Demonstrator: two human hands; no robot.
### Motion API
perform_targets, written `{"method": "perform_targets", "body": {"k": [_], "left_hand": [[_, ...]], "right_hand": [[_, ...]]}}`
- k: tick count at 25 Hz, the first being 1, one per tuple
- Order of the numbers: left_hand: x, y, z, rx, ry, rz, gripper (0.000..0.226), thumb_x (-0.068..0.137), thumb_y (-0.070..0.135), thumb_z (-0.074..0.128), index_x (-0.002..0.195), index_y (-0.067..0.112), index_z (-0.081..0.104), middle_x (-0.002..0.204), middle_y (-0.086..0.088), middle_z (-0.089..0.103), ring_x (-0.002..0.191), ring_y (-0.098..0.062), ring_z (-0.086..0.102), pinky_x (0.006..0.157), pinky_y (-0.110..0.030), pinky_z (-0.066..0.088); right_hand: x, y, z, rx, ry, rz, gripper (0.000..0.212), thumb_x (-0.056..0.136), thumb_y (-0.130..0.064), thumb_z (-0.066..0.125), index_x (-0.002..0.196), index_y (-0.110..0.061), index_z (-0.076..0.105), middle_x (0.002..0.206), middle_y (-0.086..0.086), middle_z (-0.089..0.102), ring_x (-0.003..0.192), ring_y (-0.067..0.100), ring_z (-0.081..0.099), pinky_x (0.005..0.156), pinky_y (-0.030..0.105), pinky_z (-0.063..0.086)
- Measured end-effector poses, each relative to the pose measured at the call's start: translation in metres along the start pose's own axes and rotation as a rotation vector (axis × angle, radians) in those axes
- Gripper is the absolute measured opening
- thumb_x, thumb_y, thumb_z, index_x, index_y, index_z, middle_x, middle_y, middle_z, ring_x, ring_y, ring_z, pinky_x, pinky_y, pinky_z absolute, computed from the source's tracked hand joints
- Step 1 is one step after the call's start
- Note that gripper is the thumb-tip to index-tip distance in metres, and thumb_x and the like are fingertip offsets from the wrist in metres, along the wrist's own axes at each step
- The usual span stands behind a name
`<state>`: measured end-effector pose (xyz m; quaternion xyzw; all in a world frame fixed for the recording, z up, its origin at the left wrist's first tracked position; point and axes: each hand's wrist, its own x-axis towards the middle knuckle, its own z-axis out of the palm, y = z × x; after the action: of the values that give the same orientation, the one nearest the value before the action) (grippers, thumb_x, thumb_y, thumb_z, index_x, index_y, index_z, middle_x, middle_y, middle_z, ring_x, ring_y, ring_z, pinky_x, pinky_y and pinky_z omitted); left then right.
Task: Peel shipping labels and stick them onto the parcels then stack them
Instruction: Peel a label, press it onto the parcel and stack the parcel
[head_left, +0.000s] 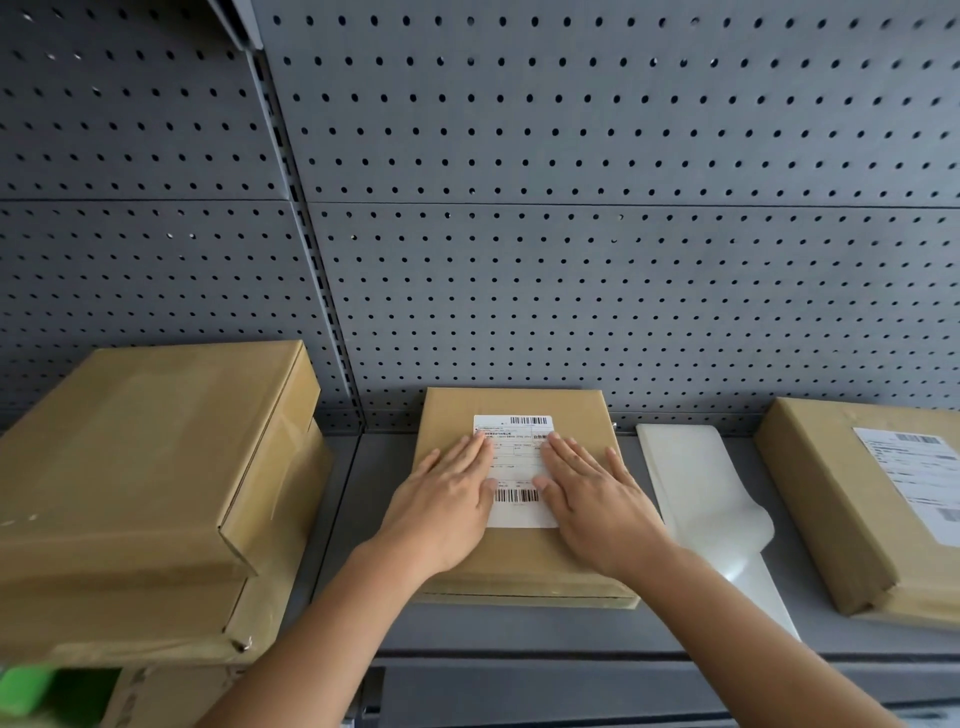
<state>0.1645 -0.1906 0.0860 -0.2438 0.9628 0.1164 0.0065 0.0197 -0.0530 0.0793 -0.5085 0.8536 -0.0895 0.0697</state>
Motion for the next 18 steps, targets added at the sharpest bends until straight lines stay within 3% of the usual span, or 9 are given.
{"method": "perform_targets", "body": {"k": [5, 9, 11, 15, 18], "left_hand": [[-0.011, -0.003, -0.003, -0.020, 0.001, -0.030, 0.060, 0.109, 0.042, 0.015, 0.163, 0.019, 0.000, 0.171, 0.006, -0.005, 0.156, -0.004, -0.005, 0.128, -0.031, -0.002], [-0.035, 0.018, -0.001, -0.022, 0.025, 0.083, 0.059, 0.109, 0.039, 0.014, 0.163, 0.019, -0.001, 0.170, 0.007, -0.009, 0.154, -0.002, -0.010, 0.128, -0.031, -0.003], [-0.046, 0.024, 0.005, 0.023, -0.007, 0.123, 0.062, 0.106, 0.040, 0.008, 0.163, 0.017, -0.004, 0.169, 0.006, -0.012, 0.155, -0.003, -0.013, 0.128, -0.034, -0.001], [-0.060, 0.017, 0.015, 0.096, -0.025, 0.114, 0.078, 0.089, 0.050, -0.013, 0.160, 0.020, -0.013, 0.166, 0.008, -0.021, 0.153, -0.004, -0.019, 0.128, -0.035, 0.001], [-0.065, 0.011, 0.016, 0.057, 0.000, 0.029, 0.075, 0.094, 0.058, -0.017, 0.160, 0.023, -0.014, 0.166, 0.011, -0.020, 0.152, -0.001, -0.019, 0.127, -0.030, -0.007]], "right_hand": [[-0.009, 0.002, -0.004, 0.039, 0.026, 0.027, 0.065, 0.103, -0.053, 0.016, 0.160, -0.020, 0.017, 0.168, -0.007, 0.009, 0.154, 0.005, 0.004, 0.124, 0.033, -0.005], [-0.032, -0.023, -0.003, 0.077, 0.042, -0.133, 0.084, 0.090, -0.061, -0.007, 0.160, -0.021, 0.014, 0.167, -0.006, 0.008, 0.154, 0.006, 0.002, 0.123, 0.031, -0.008], [-0.044, -0.034, 0.009, 0.057, 0.039, -0.165, 0.084, 0.091, -0.062, -0.010, 0.160, -0.020, 0.012, 0.167, -0.004, 0.007, 0.154, 0.008, 0.001, 0.124, 0.032, -0.006], [-0.057, -0.034, 0.027, -0.081, 0.096, -0.127, 0.076, 0.102, -0.063, 0.009, 0.154, -0.014, 0.036, 0.161, 0.001, 0.030, 0.150, 0.016, 0.027, 0.116, 0.041, 0.009], [-0.065, -0.021, 0.024, -0.102, 0.110, -0.070, 0.081, 0.099, -0.069, 0.009, 0.155, -0.016, 0.034, 0.162, -0.001, 0.029, 0.151, 0.014, 0.024, 0.117, 0.041, 0.008]]}}
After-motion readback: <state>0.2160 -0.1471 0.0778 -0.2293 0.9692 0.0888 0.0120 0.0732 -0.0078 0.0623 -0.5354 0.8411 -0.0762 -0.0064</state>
